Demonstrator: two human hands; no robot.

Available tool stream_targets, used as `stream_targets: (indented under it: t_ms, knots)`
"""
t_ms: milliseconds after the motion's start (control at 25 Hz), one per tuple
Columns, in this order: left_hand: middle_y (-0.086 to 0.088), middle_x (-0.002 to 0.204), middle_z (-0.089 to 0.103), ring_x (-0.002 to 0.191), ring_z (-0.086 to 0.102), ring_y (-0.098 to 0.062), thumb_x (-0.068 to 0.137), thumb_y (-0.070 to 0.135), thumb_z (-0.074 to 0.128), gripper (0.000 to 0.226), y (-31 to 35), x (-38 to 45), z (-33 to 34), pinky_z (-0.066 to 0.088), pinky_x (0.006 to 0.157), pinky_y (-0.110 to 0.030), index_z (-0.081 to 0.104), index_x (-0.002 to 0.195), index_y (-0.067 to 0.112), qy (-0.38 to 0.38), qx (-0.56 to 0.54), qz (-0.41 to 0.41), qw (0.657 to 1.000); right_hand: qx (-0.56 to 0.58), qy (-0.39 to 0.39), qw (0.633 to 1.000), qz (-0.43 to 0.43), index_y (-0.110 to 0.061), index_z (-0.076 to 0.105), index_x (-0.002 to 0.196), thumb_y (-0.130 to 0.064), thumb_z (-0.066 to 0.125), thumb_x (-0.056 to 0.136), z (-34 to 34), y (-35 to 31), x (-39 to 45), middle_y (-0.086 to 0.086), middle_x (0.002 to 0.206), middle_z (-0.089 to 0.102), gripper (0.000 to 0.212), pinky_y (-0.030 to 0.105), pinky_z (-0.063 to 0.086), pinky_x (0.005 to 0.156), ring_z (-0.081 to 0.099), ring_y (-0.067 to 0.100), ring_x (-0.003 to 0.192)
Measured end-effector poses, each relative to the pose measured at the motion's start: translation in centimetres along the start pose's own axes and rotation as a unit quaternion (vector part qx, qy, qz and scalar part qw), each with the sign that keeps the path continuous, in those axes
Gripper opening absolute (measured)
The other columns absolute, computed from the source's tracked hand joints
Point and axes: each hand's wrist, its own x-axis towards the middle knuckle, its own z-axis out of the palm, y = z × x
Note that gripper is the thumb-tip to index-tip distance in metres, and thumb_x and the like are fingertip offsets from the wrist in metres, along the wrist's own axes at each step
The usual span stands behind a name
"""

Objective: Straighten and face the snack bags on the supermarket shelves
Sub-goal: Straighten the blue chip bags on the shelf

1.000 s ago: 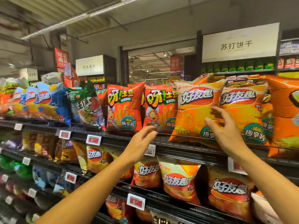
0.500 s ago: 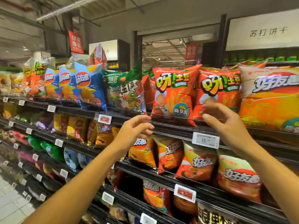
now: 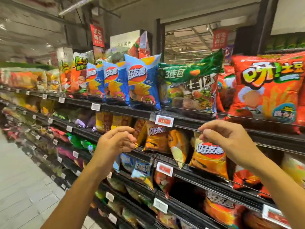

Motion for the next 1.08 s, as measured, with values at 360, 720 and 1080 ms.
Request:
stream_targets:
  t_ms: [360,720,1080]
  knots:
    - [-0.009,0.075,0.072,0.063,0.067,-0.015,0.096,0.006,0.053,0.023,-3.2,5.8,-11.4,0.053,0.055,-0.021,0.072,0.083,0.01,0.092,0.086,-0.05,0.991,-0.048,-0.095,0.991,-0.075,-0.038,0.072,0.094,-0.035,0.061,0.091,13.6,1.4,12.2,-0.009,0.089,0.075,0.012,0.038,0.054,0.08,0.069,0.013,0.084]
    - [0.001,0.085,0.075,0.078,0.069,-0.009,0.095,0.006,0.057,0.014,-4.8,17.9,-17.7,0.054,0.068,-0.018,0.067,0.104,0.009,0.053,0.167,-0.018,0.984,-0.018,0.171,0.984,-0.043,-0.027,0.042,0.141,-0.031,0.075,0.088,17.4,6.7,26.9,-0.007,0.135,0.049,0.063,0.007,0.036,0.086,0.049,0.008,0.12]
    - [0.01,0.114,0.068,0.105,0.065,-0.003,0.084,0.03,0.076,0.039,-4.5,31.5,-13.1,0.049,0.082,-0.017,0.058,0.119,0.026,-0.076,0.144,0.083,0.983,-0.101,0.176,0.977,0.066,-0.027,0.027,0.152,-0.089,0.071,0.05,16.8,9.7,31.7,-0.018,0.146,0.049,0.127,0.036,0.045,0.108,0.052,0.005,0.129]
